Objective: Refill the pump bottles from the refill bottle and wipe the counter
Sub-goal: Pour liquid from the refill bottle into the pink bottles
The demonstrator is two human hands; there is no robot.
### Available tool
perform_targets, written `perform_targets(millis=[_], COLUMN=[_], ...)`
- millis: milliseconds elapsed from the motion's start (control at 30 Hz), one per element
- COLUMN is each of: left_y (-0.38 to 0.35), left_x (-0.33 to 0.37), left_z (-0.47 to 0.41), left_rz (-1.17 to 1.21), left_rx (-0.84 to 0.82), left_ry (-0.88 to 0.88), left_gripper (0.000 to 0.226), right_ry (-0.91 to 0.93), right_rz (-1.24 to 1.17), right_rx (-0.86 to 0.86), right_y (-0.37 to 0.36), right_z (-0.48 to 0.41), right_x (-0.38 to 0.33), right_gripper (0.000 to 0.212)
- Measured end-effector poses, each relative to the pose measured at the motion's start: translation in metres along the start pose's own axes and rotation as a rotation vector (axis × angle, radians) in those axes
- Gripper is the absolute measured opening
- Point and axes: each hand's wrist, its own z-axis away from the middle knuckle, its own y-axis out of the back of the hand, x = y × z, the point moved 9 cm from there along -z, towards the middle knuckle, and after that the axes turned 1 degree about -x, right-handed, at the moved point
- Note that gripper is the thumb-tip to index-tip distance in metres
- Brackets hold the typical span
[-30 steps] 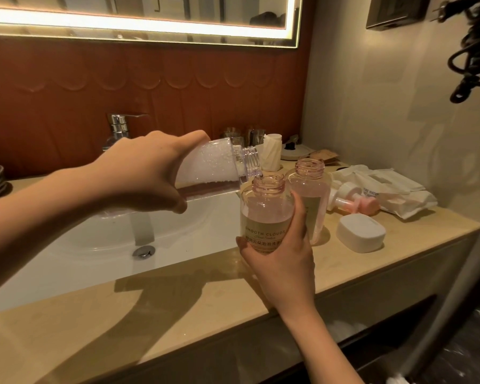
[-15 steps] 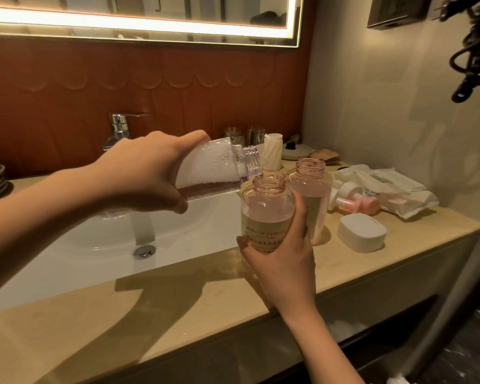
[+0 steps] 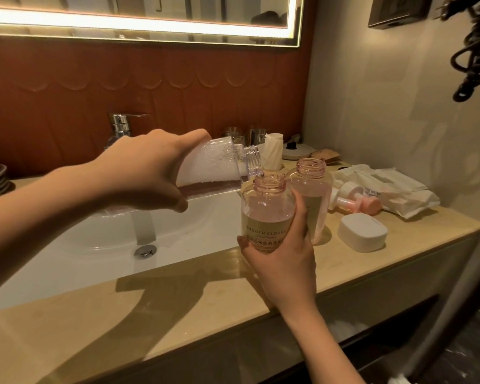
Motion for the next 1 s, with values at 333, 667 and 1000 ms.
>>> perform_targets(millis=[333, 667, 1000], left_y=[-0.0018, -0.0015, -0.0025], left_x=[-0.001, -0.0021, -0.0014], left_z=[-0.0006, -0.0011, -0.0009], left_rz=[0.017, -0.001, -0.005], left_rx=[-0.005, 0.0, -0.008], left_ry=[0.002, 0.006, 0.01], left_gripper=[0.094, 0.096, 0.098], right_ry=[-0.002, 0.003, 0.007], right_rz=[-0.002, -0.007, -0.003], right_rx=[0.0, 0.004, -0.004], right_y=[-0.0002, 0.0004, 0.0001], right_z=[-0.0003, -0.0002, 0.0005], right_x=[-0.0005, -0.0006, -0.0005], right_gripper=[0.104, 0.104, 0.104])
